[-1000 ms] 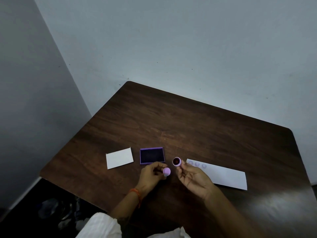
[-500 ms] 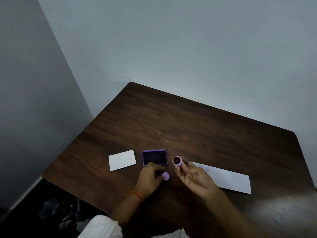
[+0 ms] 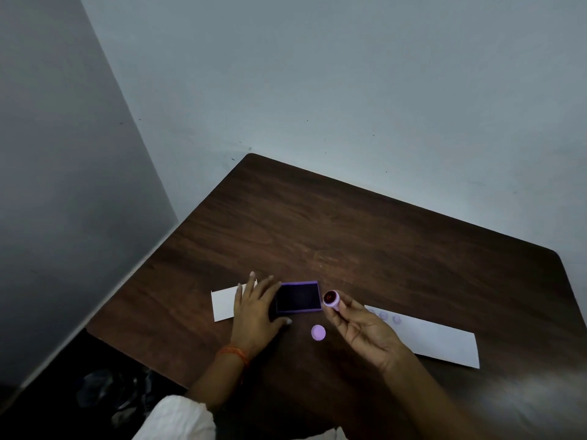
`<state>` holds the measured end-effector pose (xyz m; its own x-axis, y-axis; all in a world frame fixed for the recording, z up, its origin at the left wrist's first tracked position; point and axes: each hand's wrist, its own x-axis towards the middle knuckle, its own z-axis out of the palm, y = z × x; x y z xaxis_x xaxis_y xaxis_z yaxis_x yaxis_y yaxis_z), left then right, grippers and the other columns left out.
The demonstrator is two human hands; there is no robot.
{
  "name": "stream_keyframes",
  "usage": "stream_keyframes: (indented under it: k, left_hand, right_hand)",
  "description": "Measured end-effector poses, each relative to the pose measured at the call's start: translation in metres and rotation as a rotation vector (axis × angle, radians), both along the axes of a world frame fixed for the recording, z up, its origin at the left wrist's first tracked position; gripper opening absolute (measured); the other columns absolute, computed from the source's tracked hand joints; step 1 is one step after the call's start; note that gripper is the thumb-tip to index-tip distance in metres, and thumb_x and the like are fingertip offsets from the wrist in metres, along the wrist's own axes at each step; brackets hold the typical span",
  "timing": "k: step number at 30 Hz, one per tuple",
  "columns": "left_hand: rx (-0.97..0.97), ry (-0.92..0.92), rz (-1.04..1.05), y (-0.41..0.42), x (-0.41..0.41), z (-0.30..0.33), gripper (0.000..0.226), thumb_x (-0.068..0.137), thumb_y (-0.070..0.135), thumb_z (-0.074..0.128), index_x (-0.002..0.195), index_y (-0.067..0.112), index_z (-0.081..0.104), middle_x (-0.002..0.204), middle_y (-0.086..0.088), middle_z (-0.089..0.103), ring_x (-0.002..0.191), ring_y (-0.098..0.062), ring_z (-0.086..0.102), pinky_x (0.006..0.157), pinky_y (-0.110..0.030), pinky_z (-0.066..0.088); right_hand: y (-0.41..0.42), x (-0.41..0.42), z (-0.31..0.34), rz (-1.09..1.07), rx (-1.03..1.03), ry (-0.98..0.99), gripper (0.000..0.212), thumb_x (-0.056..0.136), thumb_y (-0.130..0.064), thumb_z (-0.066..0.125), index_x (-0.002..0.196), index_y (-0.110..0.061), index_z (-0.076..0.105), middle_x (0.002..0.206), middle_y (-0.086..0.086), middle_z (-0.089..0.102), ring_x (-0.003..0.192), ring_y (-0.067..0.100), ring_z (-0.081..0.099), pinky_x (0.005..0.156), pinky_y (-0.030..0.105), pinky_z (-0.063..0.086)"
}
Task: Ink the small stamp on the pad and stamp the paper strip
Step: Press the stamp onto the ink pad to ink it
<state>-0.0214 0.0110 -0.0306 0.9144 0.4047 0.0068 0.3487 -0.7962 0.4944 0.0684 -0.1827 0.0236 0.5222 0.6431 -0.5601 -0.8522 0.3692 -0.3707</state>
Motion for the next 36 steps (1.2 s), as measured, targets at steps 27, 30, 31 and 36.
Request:
stream_keyframes:
  k: [27,30,31,36]
  left_hand:
    - [-0.035,-0.034,-0.139,0.015,0.008,-0.014,0.074,0.075,0.043,0.068,0.139,0.024,0.035,0.146,0.006,0.042,0.146,-0.019,0.008,0.115,-0.039,-0.014]
    - [-0.038,-0.022,-0.145,0.016,0.009,-0.015,0.075,0.075,0.045,0.067,0.139,0.023,0.035,0.147,0.005,0.042,0.146,-0.020,0.006,0.115,-0.041,-0.014]
    - [-0.037,-0.022,-0.147,0.016,0.009,-0.015,0.075,0.075,0.045,0.067,0.139,0.023,0.035,0.147,0.005,0.041,0.146,-0.020,0.005,0.115,-0.041,-0.015]
    - [-0.016,-0.024,-0.165,0.018,0.009,-0.018,0.074,0.076,0.049,0.064,0.140,0.025,0.034,0.148,0.007,0.040,0.146,-0.018,0.003,0.114,-0.041,-0.018]
  right_hand:
    - [0.069,0.007,-0.021,0.425,-1.058,-1.555,0.014,0.079,-0.004,0.059,0.088,-0.012,0.068,0.086,0.001,0.066,0.079,0.015,0.059,0.072,0.028,0.046]
    - [0.077,0.001,-0.031,0.744,-1.115,-1.919,0.026,0.082,-0.003,0.053,0.106,-0.006,0.062,0.108,0.011,0.063,0.101,0.026,0.055,0.085,0.032,0.041]
    - [0.079,-0.001,-0.031,0.750,-1.146,-1.937,0.028,0.085,-0.005,0.053,0.112,-0.005,0.060,0.115,0.013,0.062,0.107,0.027,0.053,0.088,0.032,0.042]
    - [0.085,-0.001,-0.032,0.903,-1.189,-2.010,0.036,0.088,-0.012,0.052,0.123,-0.005,0.050,0.128,0.015,0.054,0.119,0.027,0.045,0.098,0.033,0.039]
